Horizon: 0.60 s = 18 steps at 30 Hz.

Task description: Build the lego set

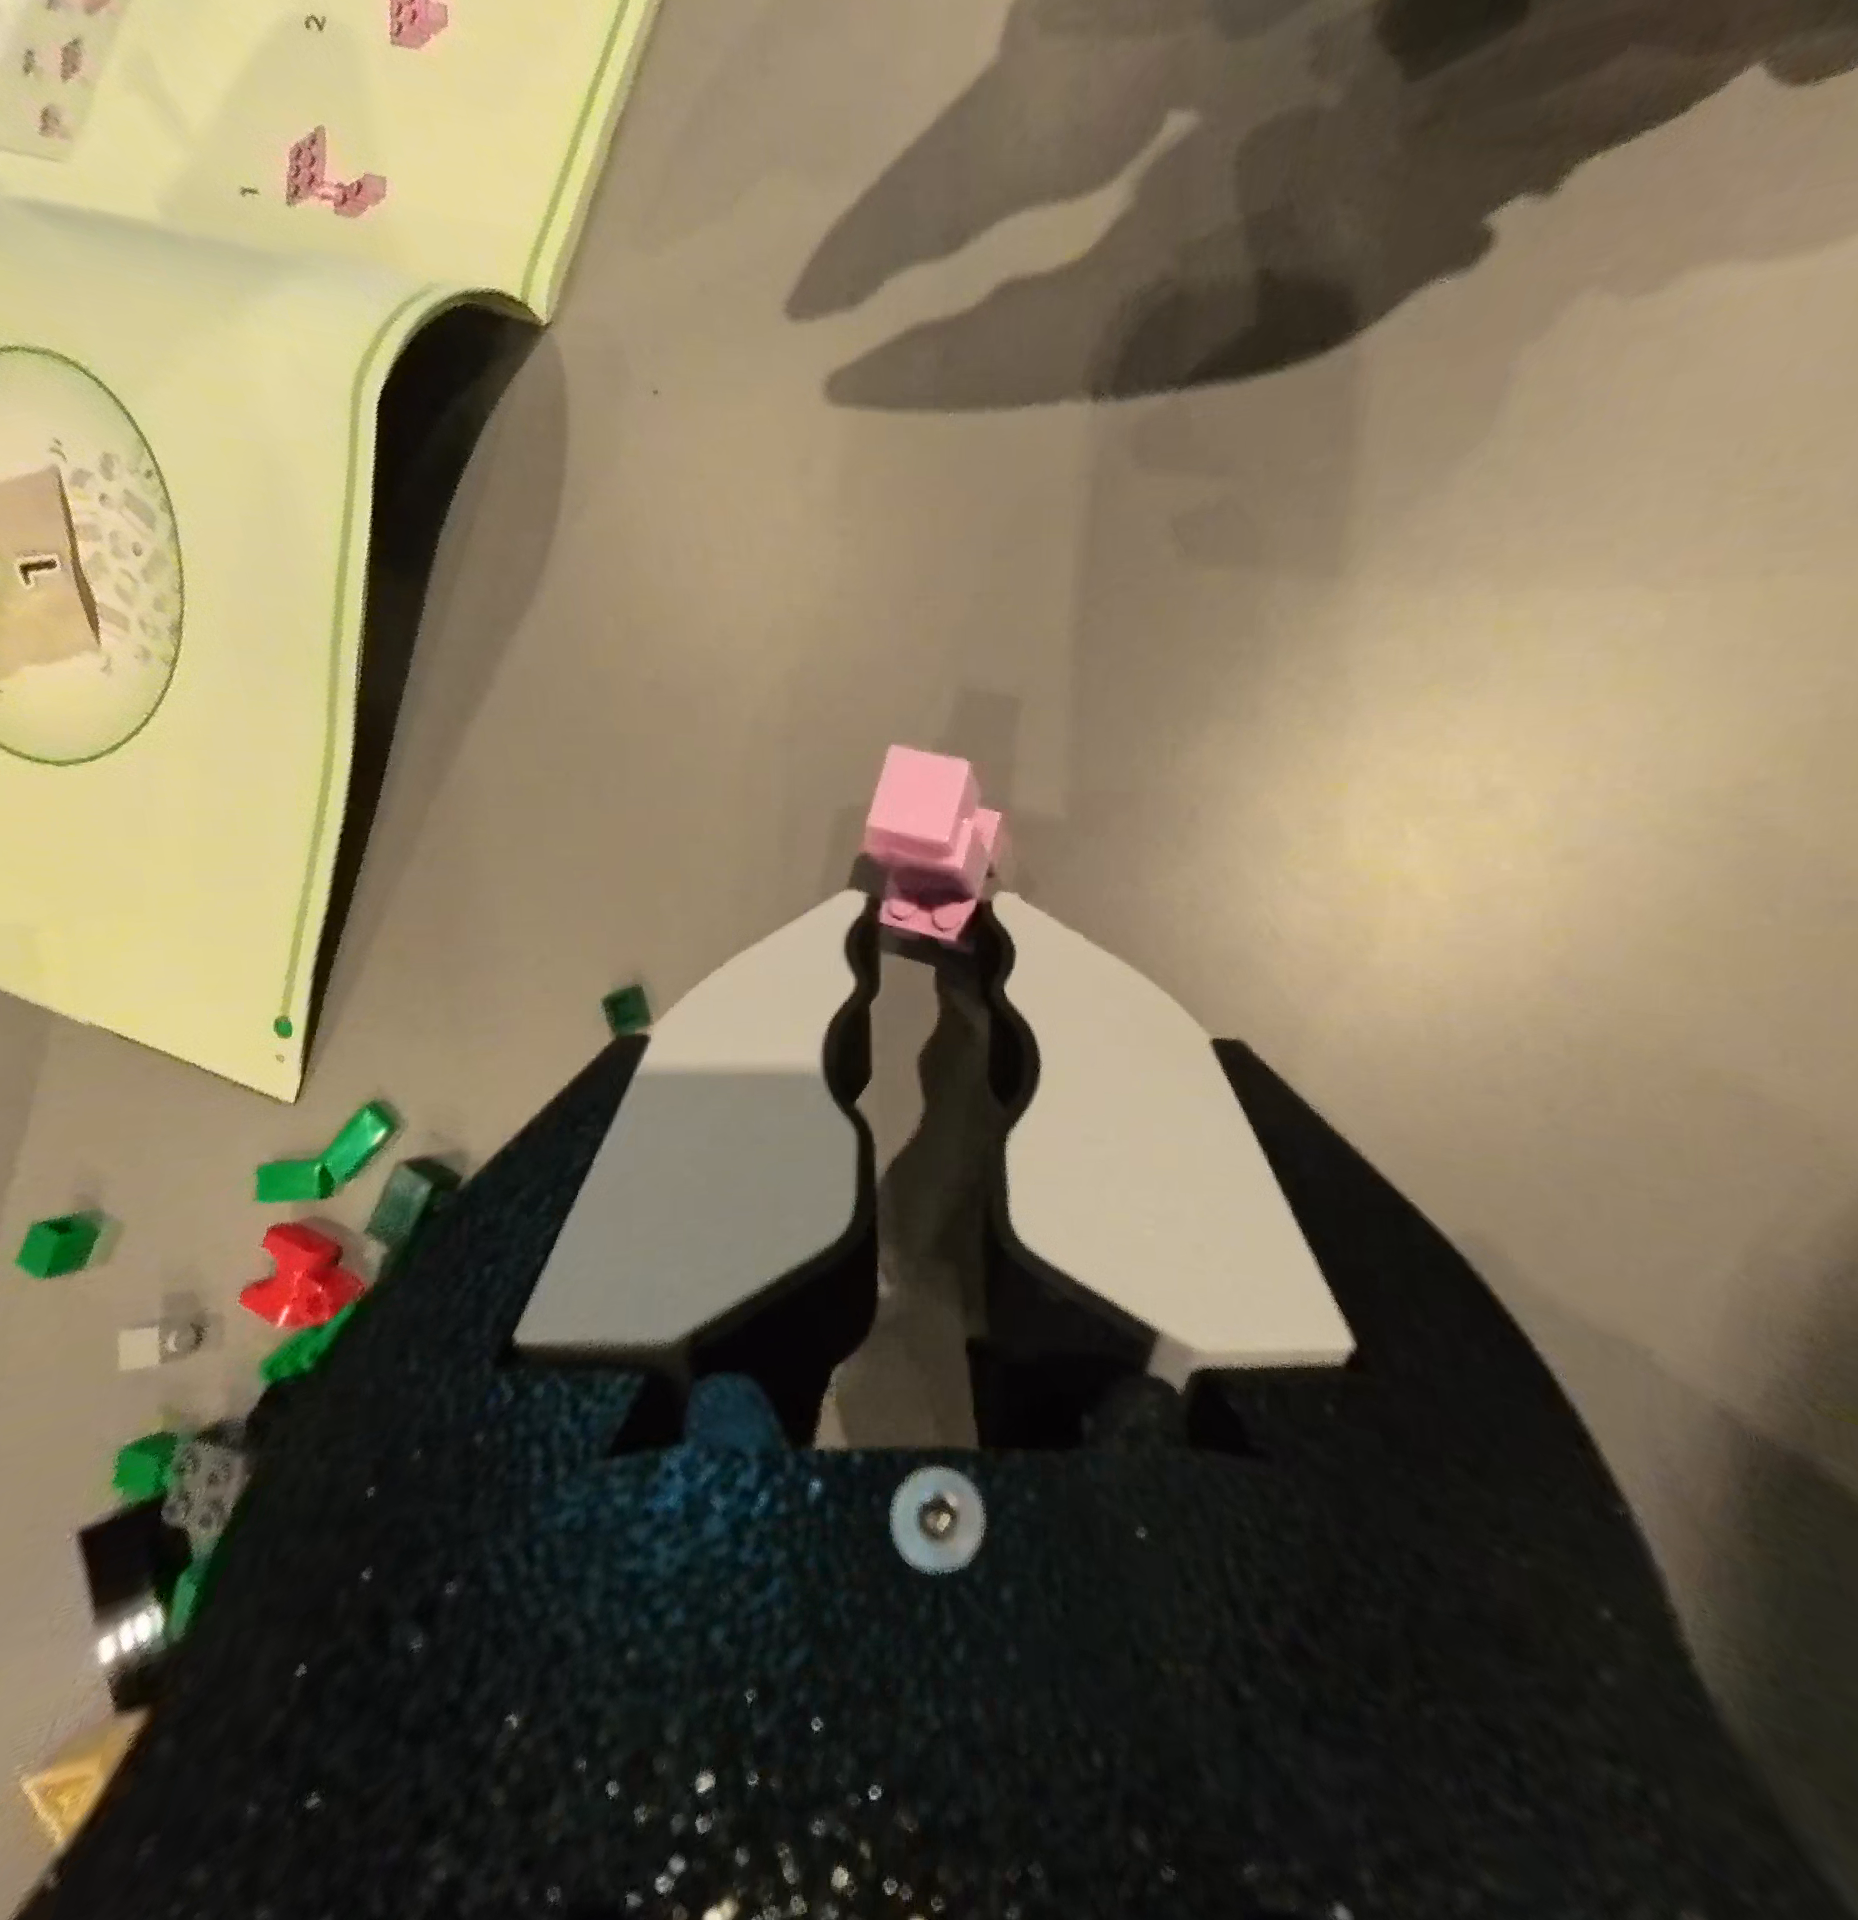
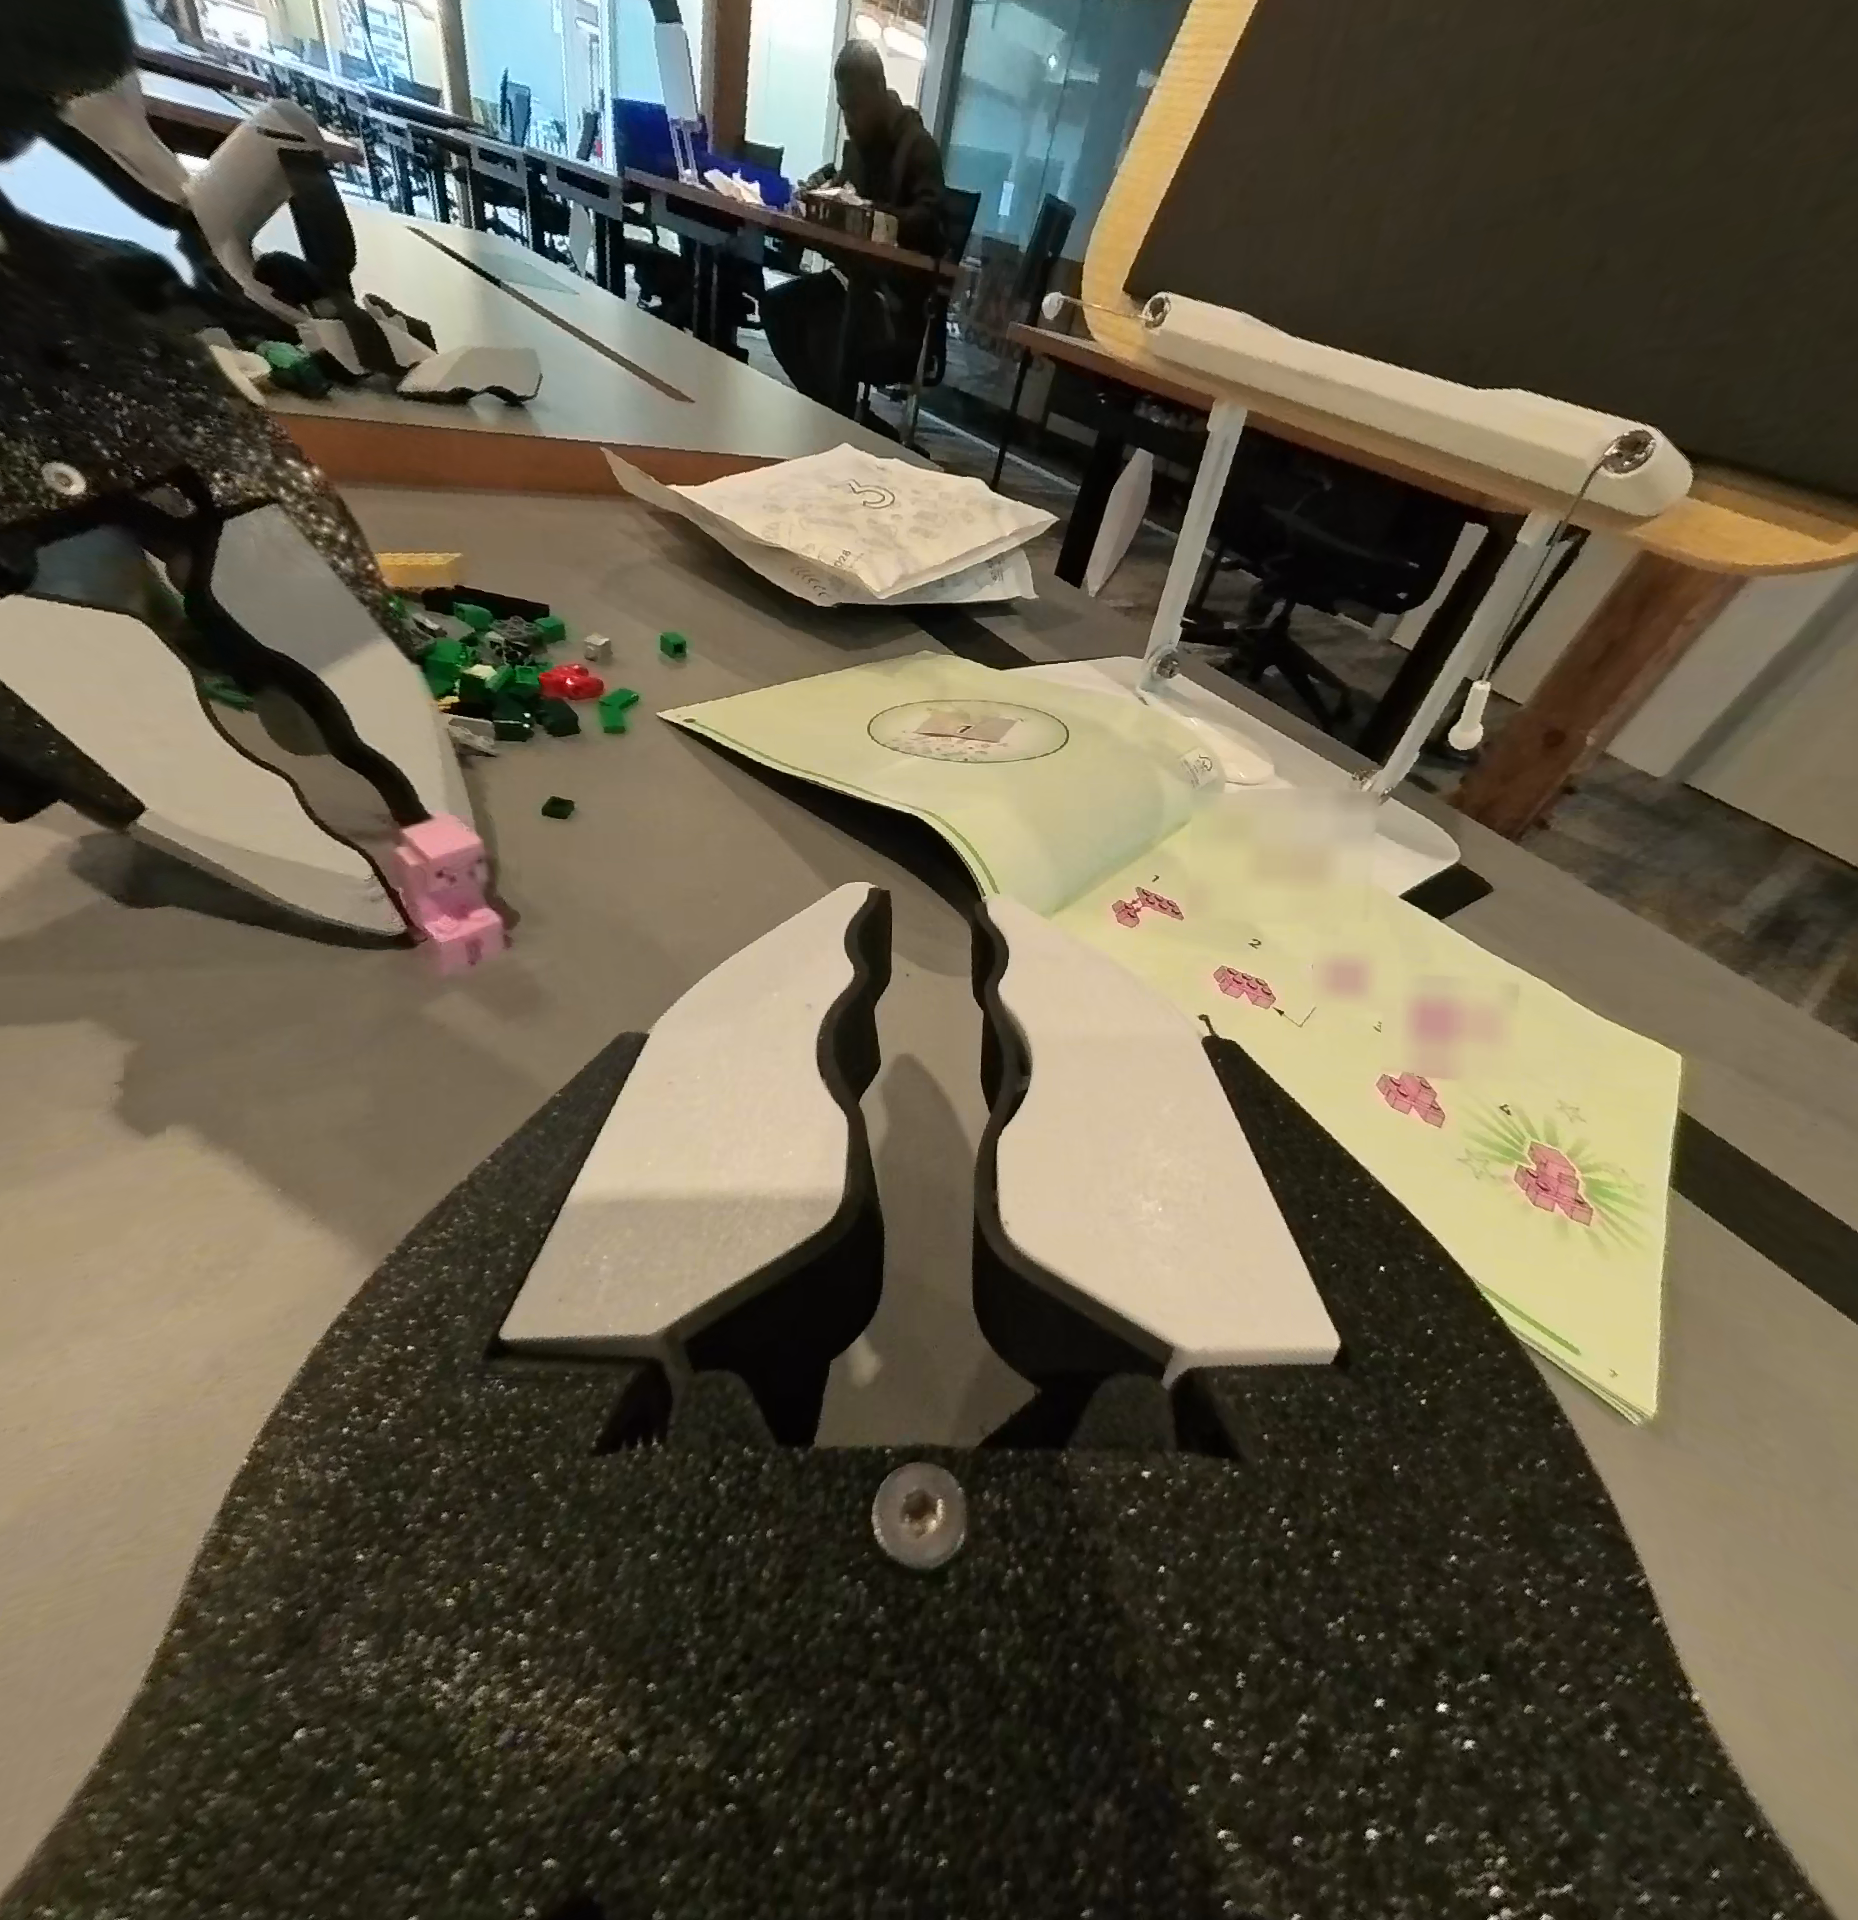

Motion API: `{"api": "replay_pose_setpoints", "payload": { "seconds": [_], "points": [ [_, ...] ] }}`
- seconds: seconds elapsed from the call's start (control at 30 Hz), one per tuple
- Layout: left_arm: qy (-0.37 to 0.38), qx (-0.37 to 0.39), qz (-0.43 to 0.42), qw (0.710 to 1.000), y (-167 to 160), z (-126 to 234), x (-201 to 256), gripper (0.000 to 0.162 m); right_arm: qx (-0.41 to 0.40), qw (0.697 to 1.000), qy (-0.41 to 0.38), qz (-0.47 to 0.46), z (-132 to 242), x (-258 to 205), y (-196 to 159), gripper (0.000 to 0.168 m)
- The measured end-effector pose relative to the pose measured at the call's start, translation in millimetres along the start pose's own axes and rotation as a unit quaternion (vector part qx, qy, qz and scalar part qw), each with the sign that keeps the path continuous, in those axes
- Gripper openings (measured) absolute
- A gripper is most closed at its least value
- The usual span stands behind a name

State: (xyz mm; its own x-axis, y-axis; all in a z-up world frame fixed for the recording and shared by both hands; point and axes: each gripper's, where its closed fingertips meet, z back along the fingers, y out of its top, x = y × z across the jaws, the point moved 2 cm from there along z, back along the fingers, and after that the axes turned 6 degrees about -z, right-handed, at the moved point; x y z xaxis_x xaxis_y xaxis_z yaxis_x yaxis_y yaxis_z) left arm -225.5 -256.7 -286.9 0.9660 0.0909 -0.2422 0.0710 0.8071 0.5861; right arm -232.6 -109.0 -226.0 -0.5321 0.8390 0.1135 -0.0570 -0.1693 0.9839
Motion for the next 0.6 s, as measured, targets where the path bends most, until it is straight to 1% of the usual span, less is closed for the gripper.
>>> {"api": "replay_pose_setpoints", "payload": {
  "seconds": [0.13,0.27,0.47,0.6],
  "points": [
    [-0.035,0.037,-0.002,0.999,21,-3,7,0.016,0.0,1.0,0.0,0.0,0,0,0,0.014],
    [-0.036,0.033,-0.027,0.998,32,-8,11,0.016,0.0,1.0,0.0,0.0,0,0,0,0.014],
    [-0.036,0.018,-0.028,0.999,25,-13,11,0.016,0.0,1.0,0.0,0.0,0,0,0,0.014],
    [-0.037,0.035,-0.03,0.998,24,-14,15,0.016,-0.001,1.0,0.0,0.001,-1,0,0,0.014]
  ]
}}
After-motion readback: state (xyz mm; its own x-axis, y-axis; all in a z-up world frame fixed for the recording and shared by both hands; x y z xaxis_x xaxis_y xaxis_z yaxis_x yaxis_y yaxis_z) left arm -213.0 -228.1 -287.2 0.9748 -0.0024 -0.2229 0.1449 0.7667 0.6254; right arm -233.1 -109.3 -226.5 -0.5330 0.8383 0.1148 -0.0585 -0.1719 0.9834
